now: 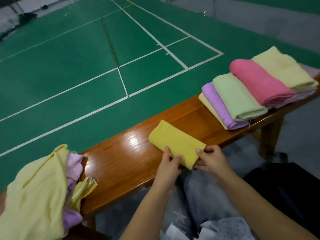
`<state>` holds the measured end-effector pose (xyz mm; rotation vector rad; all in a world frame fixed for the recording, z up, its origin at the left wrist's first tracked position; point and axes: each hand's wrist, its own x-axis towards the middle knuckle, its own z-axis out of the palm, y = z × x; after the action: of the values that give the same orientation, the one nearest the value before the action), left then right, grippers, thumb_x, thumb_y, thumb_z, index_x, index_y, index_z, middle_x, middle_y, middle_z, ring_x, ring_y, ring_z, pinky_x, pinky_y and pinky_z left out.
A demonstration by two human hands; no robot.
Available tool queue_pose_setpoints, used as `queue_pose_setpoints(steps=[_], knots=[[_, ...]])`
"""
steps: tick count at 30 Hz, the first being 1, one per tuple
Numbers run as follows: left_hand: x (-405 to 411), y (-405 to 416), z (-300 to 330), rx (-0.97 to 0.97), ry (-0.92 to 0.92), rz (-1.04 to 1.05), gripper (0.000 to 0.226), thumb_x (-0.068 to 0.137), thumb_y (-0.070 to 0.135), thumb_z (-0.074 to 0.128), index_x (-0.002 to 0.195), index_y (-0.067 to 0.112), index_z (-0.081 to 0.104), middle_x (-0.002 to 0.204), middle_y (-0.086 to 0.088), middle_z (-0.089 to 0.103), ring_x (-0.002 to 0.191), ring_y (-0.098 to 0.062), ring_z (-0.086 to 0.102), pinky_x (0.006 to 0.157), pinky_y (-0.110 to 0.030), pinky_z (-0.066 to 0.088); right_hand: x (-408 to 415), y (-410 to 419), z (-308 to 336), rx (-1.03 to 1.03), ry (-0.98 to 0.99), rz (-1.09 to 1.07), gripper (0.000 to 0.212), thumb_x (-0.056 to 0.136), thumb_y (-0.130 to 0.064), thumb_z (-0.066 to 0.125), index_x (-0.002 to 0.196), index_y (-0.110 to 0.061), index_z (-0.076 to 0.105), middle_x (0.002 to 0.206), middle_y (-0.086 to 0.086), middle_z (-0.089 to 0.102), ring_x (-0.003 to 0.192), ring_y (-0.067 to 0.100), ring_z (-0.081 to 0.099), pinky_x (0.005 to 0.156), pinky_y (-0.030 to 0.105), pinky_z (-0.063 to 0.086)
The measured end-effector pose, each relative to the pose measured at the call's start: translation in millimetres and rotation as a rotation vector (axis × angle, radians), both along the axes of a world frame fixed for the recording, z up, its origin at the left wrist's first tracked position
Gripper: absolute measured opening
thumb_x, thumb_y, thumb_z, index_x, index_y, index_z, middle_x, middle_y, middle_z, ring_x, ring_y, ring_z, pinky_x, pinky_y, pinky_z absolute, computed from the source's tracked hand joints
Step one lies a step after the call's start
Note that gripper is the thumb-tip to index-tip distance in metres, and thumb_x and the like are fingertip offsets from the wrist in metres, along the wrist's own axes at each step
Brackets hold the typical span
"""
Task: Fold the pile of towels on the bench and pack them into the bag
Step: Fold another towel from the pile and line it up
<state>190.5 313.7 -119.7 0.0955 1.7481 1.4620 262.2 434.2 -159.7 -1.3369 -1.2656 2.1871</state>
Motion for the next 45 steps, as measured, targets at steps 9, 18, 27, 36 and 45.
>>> queue_pose_setpoints(steps=[9,18,27,36,45], knots=[[-27,86,-17,-0.073,0.181,-0.200,0.061,0.103,0.019,0.043,0.154,0.022,0.011,0.150,0.007,0.036,0.132,-0.017,0.042,0.113,-0.044,0.034,5,51,0,0.031,0.023,-0.168,0.031,0.091,-0.013,0.062,0.110,-0.008,0.038,0.097,0.019,0.061,0.056,0.016,0.068,0.048,0.023,0.054],[-32,139,-25,-0.103,0.237,-0.305,0.063,0.100,0.024,0.045,0.154,0.023,0.012,0.154,0.005,0.029,0.134,-0.019,0.039,0.110,-0.044,0.037,3,88,-8,0.021,0.103,-0.311,0.026,0.090,-0.009,0.063,0.107,-0.007,0.043,0.082,0.014,0.064,0.053,0.013,0.068,0.049,0.023,0.055],[-25,134,-23,-0.088,0.251,-0.344,0.079,0.086,0.039,0.051,0.154,0.029,0.013,0.156,0.005,0.028,0.137,-0.021,0.036,0.112,-0.046,0.035,8,79,-3,-0.011,0.118,-0.359,0.027,0.092,-0.009,0.061,0.110,-0.005,0.042,0.084,0.017,0.062,0.054,0.015,0.067,0.051,0.022,0.056],[-19,40,-7,-0.029,0.303,-0.148,0.036,0.097,0.027,0.054,0.130,0.039,0.046,0.127,0.008,0.055,0.113,-0.015,0.059,0.101,-0.041,0.048,8,8,23,0.068,0.006,0.083,0.006,0.094,-0.014,0.058,0.093,-0.014,0.051,0.092,0.012,0.065,0.077,0.018,0.066,0.062,0.025,0.051],[-44,-116,22,-0.165,0.567,0.208,0.029,0.096,0.025,0.056,0.125,0.030,0.053,0.106,0.016,0.062,0.093,0.007,0.061,0.078,-0.014,0.049,-34,-85,60,0.278,-0.009,0.559,0.015,0.094,-0.020,0.058,0.108,-0.017,0.053,0.100,0.004,0.067,0.090,0.014,0.067,0.073,0.024,0.052]])
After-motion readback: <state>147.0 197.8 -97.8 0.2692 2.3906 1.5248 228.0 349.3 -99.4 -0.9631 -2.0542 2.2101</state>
